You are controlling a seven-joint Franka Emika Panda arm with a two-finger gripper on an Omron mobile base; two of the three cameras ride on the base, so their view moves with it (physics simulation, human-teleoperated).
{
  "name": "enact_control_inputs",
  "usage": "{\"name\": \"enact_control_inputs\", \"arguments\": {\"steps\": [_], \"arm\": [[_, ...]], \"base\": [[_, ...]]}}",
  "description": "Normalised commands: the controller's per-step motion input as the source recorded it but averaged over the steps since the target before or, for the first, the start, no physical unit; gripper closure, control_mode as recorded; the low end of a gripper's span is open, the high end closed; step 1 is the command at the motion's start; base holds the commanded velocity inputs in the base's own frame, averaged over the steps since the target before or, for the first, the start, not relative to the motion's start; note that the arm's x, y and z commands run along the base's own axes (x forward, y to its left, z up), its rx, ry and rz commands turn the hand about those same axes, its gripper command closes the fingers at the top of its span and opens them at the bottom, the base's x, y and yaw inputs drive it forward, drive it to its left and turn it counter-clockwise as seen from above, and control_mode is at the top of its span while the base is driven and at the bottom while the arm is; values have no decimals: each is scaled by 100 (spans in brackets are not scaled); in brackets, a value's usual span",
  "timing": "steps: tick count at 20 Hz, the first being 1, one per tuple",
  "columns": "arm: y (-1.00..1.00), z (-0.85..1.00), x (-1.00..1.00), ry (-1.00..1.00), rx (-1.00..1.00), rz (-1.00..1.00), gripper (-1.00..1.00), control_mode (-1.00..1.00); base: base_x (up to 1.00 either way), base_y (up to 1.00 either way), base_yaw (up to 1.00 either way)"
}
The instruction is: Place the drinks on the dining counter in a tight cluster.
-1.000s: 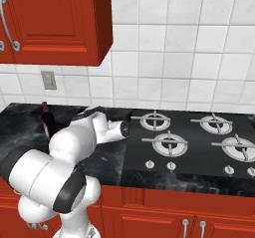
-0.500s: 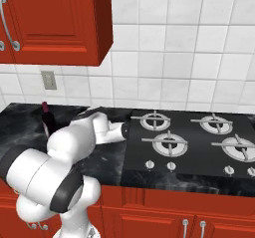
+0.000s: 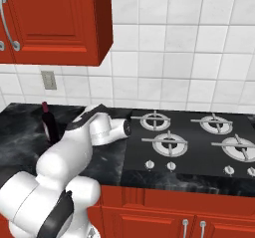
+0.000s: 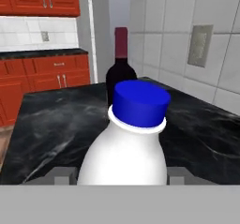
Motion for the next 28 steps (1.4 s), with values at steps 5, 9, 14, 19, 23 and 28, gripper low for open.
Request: {"name": "enact_control_inputs", "arguments": {"steps": [5, 9, 14, 19, 23, 28], "arm": [[7, 36, -22, 0, 0, 0, 100, -100], [7, 25, -26, 0, 0, 0, 100, -100], [4, 6, -12, 0, -3, 0, 100, -100], [0, 0, 0, 0, 0, 0, 100, -100], [0, 0, -2, 0, 0, 0, 100, 100], [0, 0, 0, 0, 0, 0, 100, 100]], "base": [[0, 0, 0], [0, 0, 0], [0, 0, 0], [0, 0, 0], [-20, 2, 0], [-64, 2, -1]]}}
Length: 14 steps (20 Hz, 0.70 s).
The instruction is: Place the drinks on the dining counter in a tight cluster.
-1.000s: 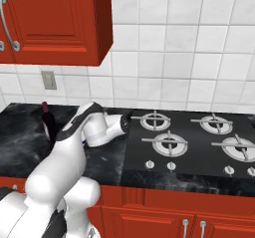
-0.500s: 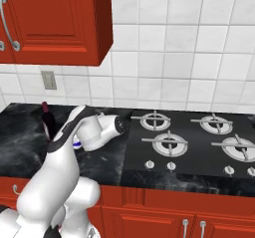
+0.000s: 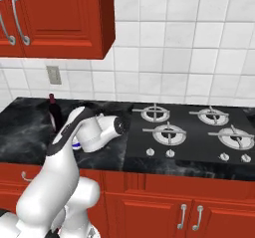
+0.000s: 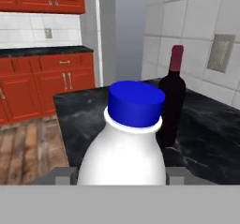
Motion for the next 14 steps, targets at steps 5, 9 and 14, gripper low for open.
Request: {"name": "enact_control_inputs", "arguments": {"steps": [5, 9, 14], "arm": [[0, 0, 0, 0, 0, 0, 100, 100], [0, 0, 0, 0, 0, 0, 100, 100], [0, 0, 0, 0, 0, 0, 100, 100]], "base": [[-64, 3, -8], [-22, 13, -63], [-4, 11, -86]]}}
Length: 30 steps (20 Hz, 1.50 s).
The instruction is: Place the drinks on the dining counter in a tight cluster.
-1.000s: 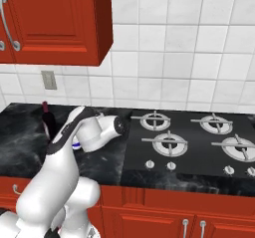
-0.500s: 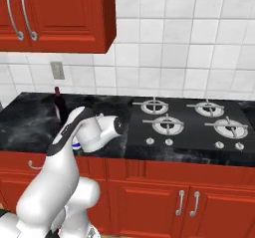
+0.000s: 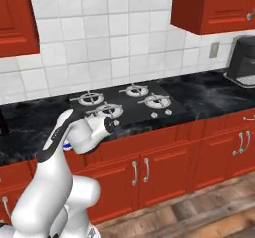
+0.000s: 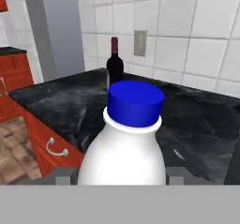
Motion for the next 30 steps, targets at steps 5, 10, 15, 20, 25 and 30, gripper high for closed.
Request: {"name": "enact_control_inputs", "arguments": {"steps": [5, 10, 15, 20, 25, 30], "arm": [[0, 0, 0, 0, 0, 0, 100, 100], [0, 0, 0, 0, 0, 0, 100, 100], [0, 0, 0, 0, 0, 0, 100, 100], [0, 0, 0, 0, 0, 0, 100, 100], [0, 0, 0, 0, 0, 0, 100, 100], [0, 0, 0, 0, 0, 0, 100, 100]], "base": [[-3, 9, -89], [0, 8, -92], [0, 8, -93], [0, 5, -95], [0, 4, -97], [0, 3, -98]]}}
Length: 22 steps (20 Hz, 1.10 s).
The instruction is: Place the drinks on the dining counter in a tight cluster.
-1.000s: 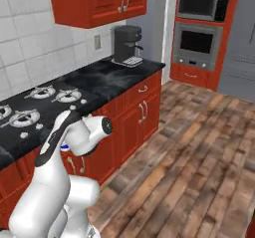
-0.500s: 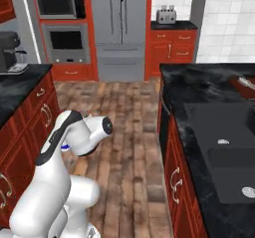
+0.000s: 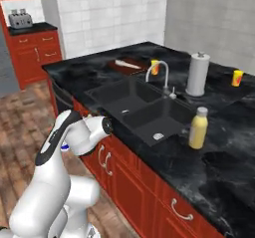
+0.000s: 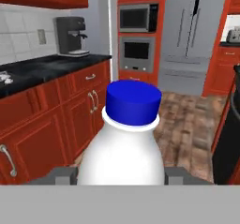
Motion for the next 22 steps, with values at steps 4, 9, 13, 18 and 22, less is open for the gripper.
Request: {"name": "enact_control_inputs", "arguments": {"steps": [4, 9, 13, 18, 22], "arm": [[0, 0, 0, 0, 0, 0, 100, 100], [0, 0, 0, 0, 0, 0, 100, 100], [0, 0, 0, 0, 0, 0, 100, 100], [0, 0, 0, 0, 0, 0, 100, 100], [0, 0, 0, 0, 0, 0, 100, 100]], "base": [[0, 2, -99], [0, 3, -100], [0, 7, -96], [11, 18, -80], [35, 33, -47]]}}
